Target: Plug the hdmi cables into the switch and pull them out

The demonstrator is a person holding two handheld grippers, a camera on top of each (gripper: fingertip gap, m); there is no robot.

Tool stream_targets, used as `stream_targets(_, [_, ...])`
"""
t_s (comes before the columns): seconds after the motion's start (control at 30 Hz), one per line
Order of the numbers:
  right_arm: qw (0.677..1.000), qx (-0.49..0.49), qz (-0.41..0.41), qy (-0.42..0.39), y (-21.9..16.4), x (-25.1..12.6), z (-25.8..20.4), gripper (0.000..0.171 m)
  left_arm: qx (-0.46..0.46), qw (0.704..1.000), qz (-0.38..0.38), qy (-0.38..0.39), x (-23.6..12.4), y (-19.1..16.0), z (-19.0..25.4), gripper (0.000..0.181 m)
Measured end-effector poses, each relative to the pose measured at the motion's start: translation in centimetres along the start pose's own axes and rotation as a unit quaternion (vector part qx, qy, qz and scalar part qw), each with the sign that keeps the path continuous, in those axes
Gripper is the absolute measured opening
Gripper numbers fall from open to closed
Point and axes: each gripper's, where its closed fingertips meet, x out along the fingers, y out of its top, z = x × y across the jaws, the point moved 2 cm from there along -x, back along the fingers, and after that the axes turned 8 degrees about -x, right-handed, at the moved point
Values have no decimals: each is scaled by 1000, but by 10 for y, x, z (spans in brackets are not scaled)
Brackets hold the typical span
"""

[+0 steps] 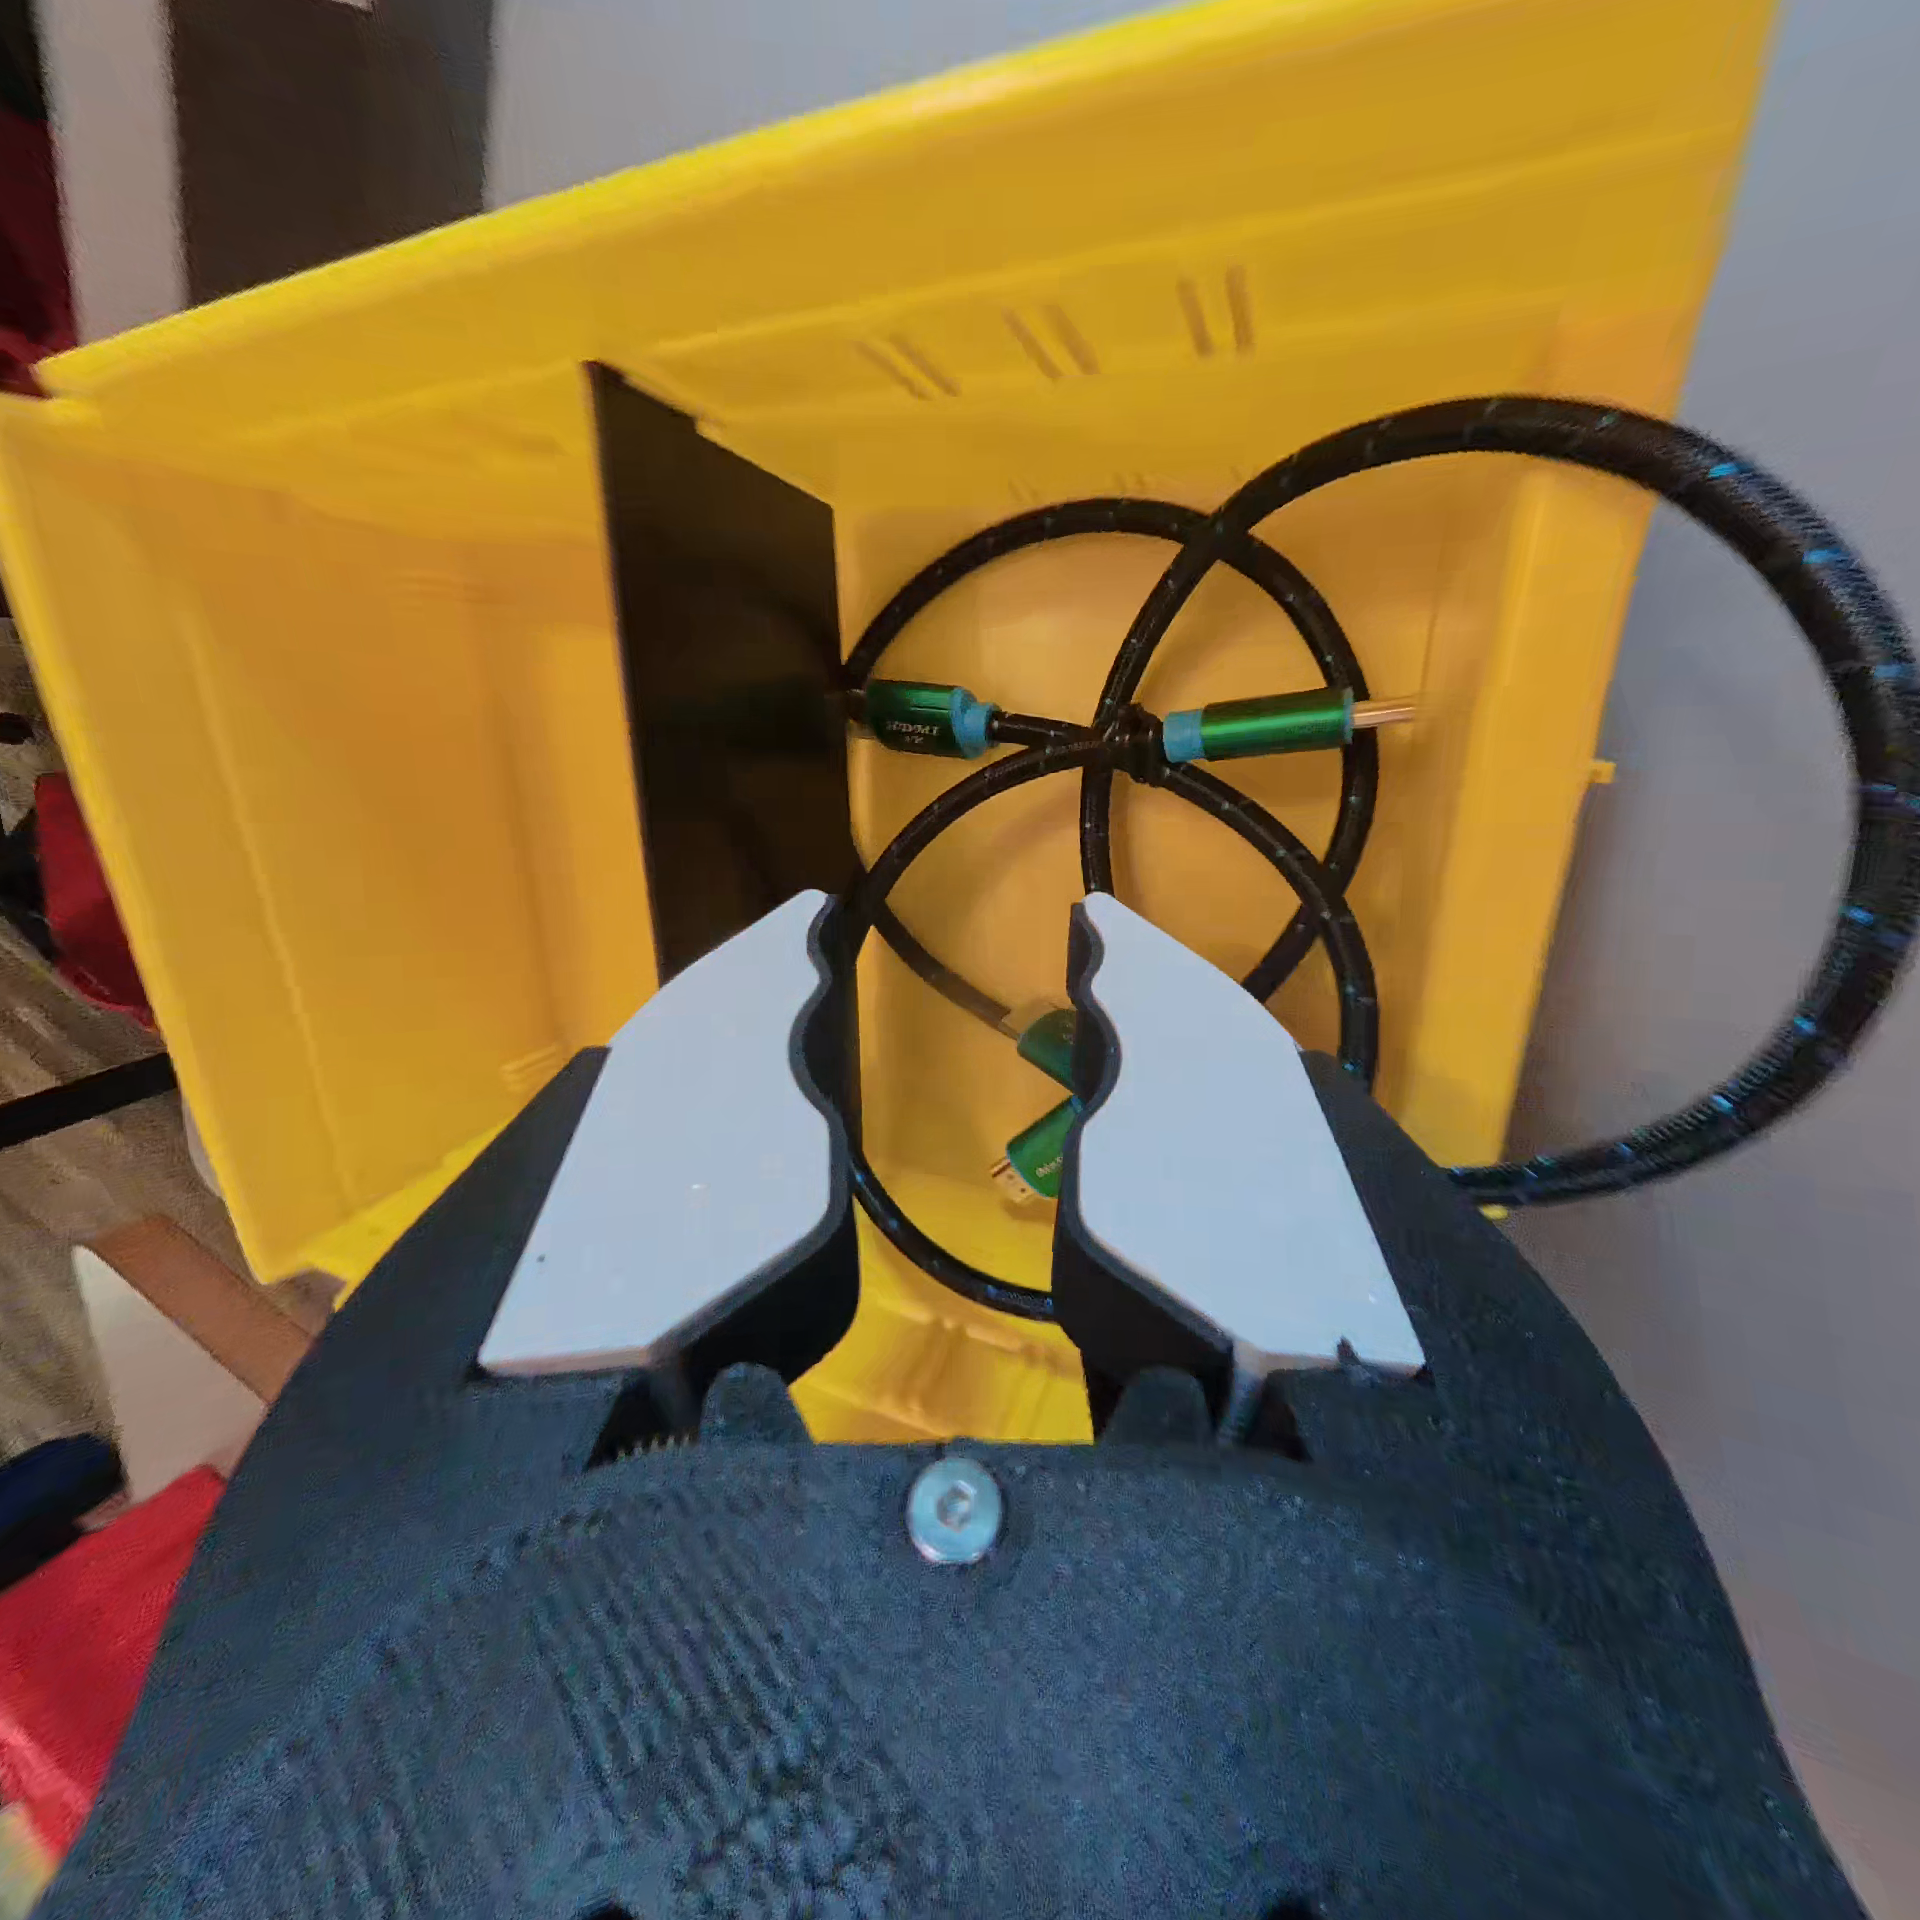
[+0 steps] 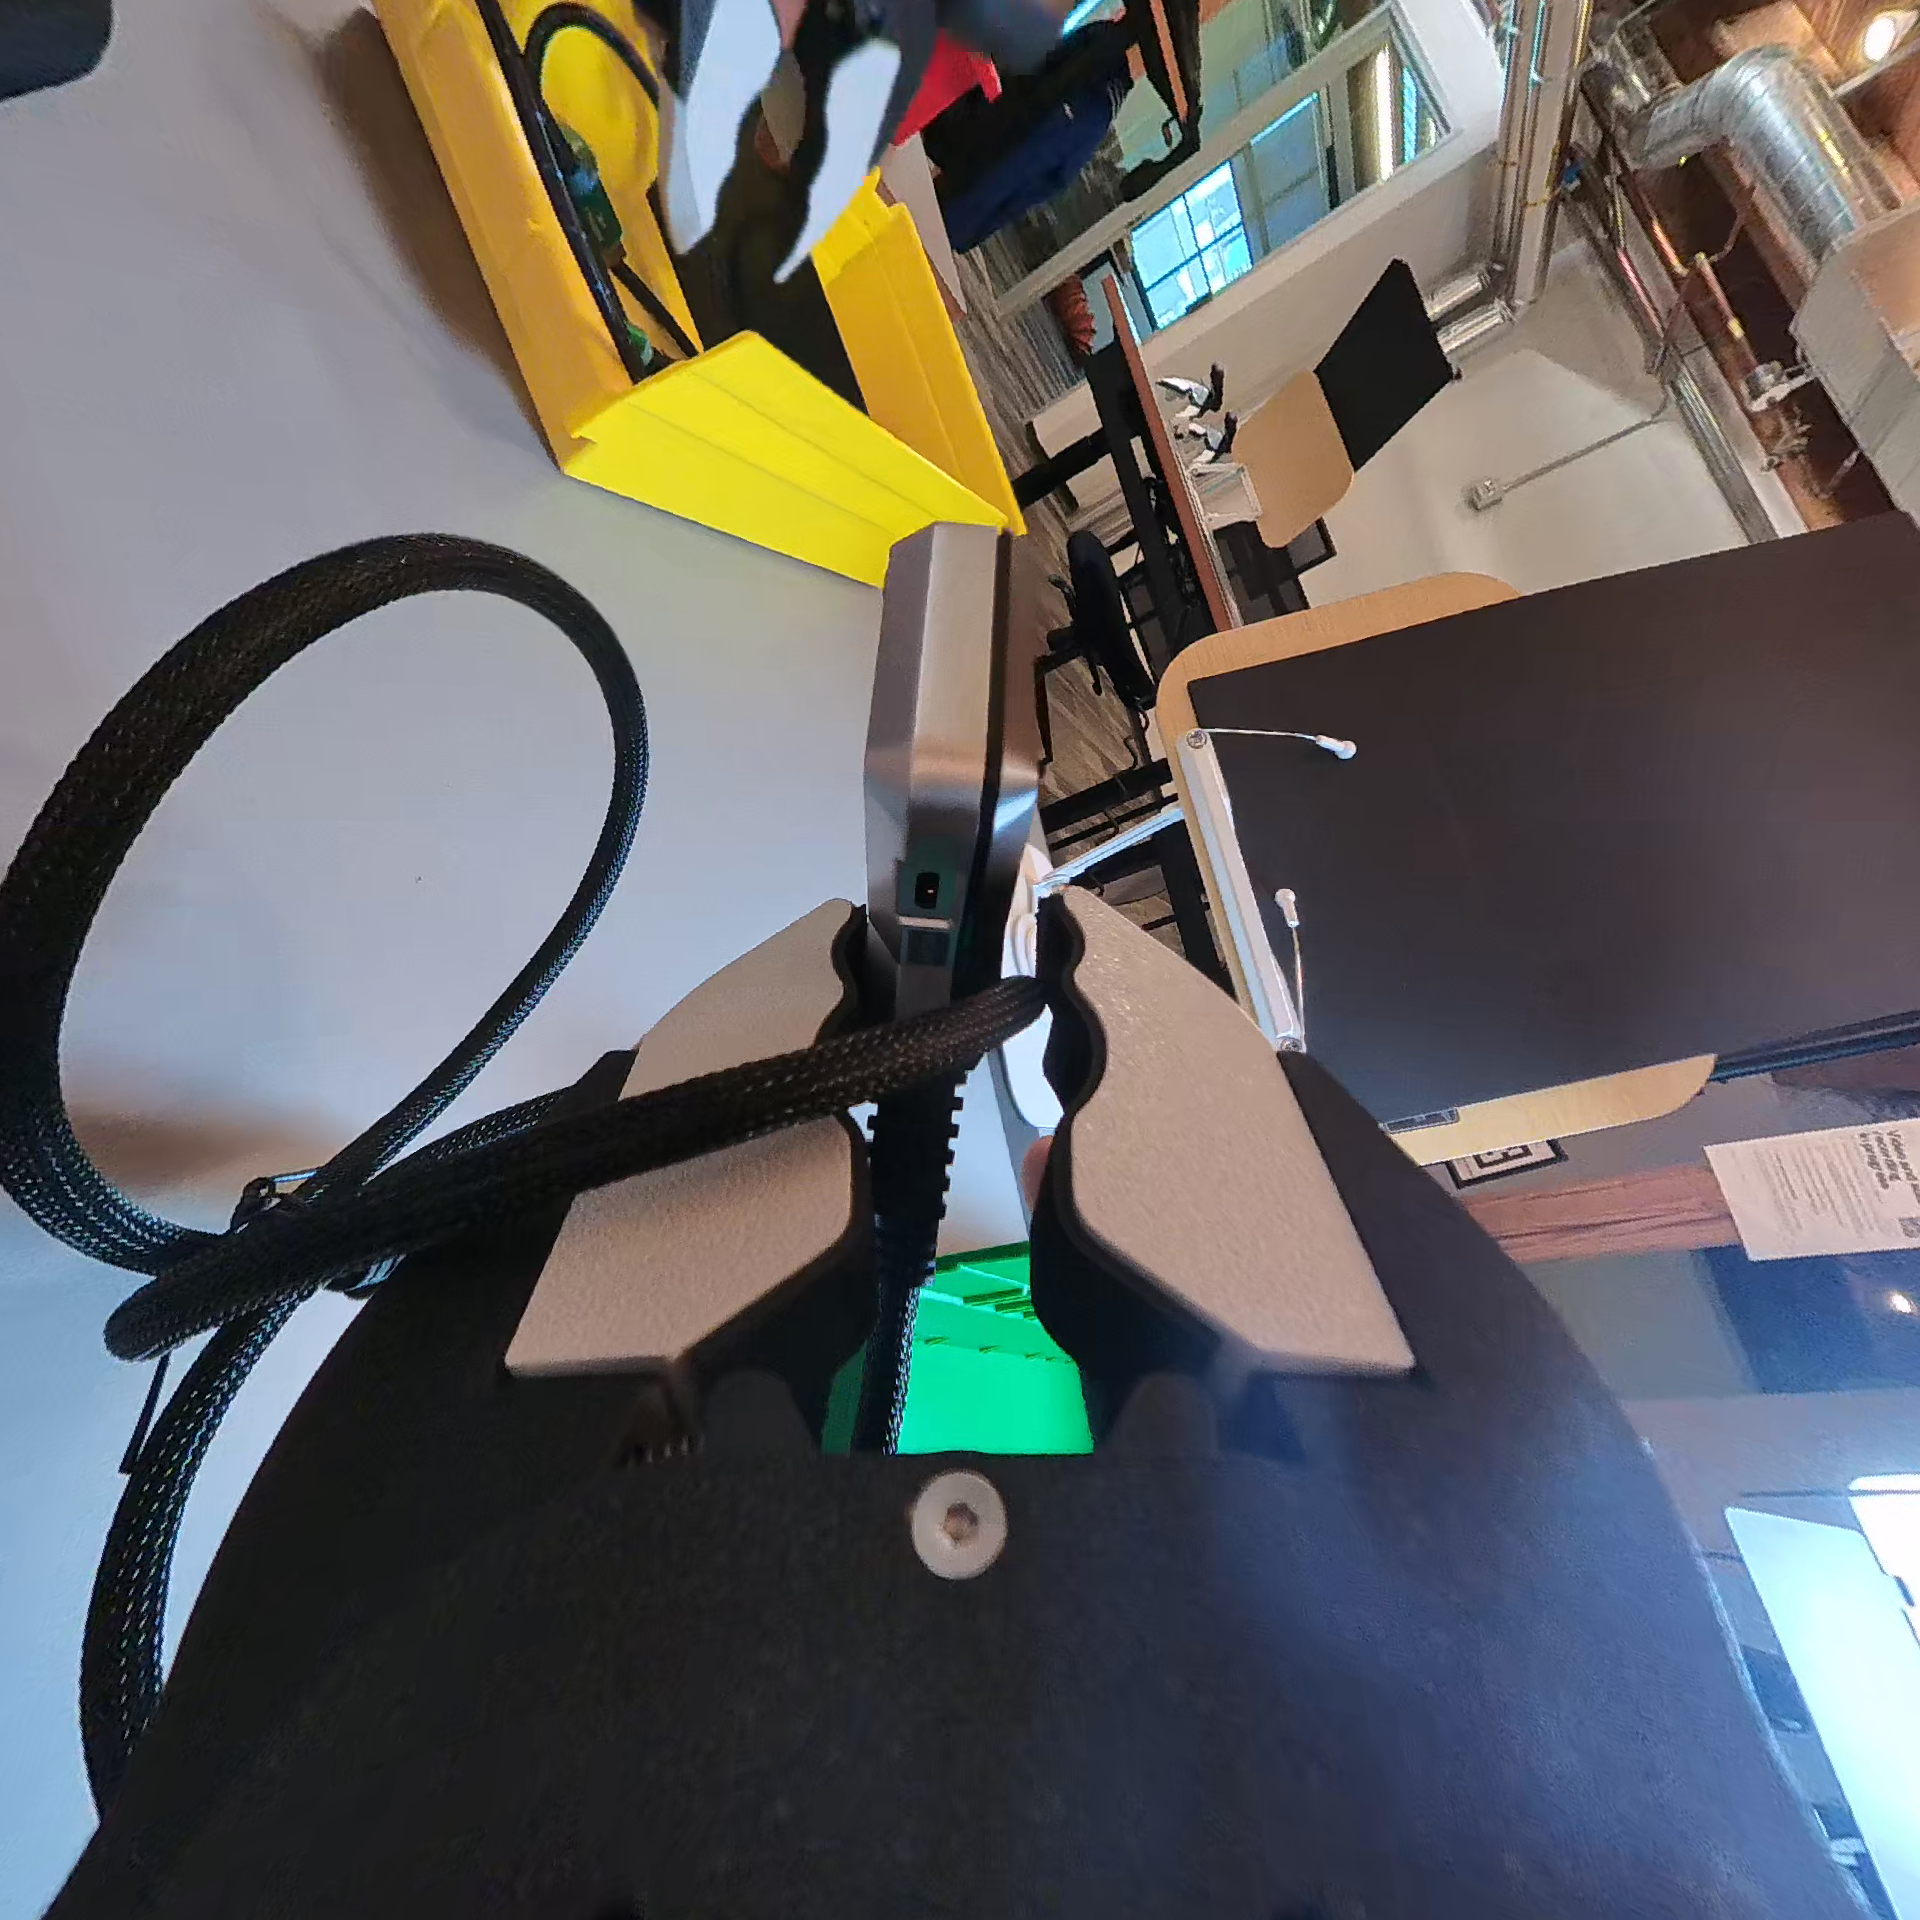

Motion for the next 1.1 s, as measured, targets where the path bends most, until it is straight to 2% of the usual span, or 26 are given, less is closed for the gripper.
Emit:
stream_targets(0.13, [1000, 6, 2, 12, -2, 2, -6, 32, 110, 992, -63, -23, 30, 6, 5, 39])
stream_targets(0.3, [1000, 5, -1, 19, -5, 4, -9, 32, 216, 967, -131, -31, 51, 0, 7, 11])
stream_targets(0.4, [1000, 10, 0, 17, -7, 3, -7, 31, 216, 966, -134, -44, 31, 2, 4, 8])
stream_targets(0.5, [1000, 19, 4, 12, -8, 1, -3, 31, 191, 972, -128, -40, -5, 5, -4, 6])
stream_targets(0.7, [1000, 16, 5, -8, -4, -6, 7, 31, 158, 984, -74, -31, -85, 35, 6, 6])
stream_targets(0.83, [999, 16, 9, -27, 0, -16, 15, 32, 195, 980, 24, -39, -113, 78, 52, 7])
stream_targets(0.93, [999, 22, 8, -38, -2, -22, 19, 32, 265, 960, 87, -40, -109, 109, 99, 7])
stream_targets(1.1, [998, 29, -12, -46, -17, -27, 18, 31, 399, 908, 122, -44, -68, 143, 175, 7])
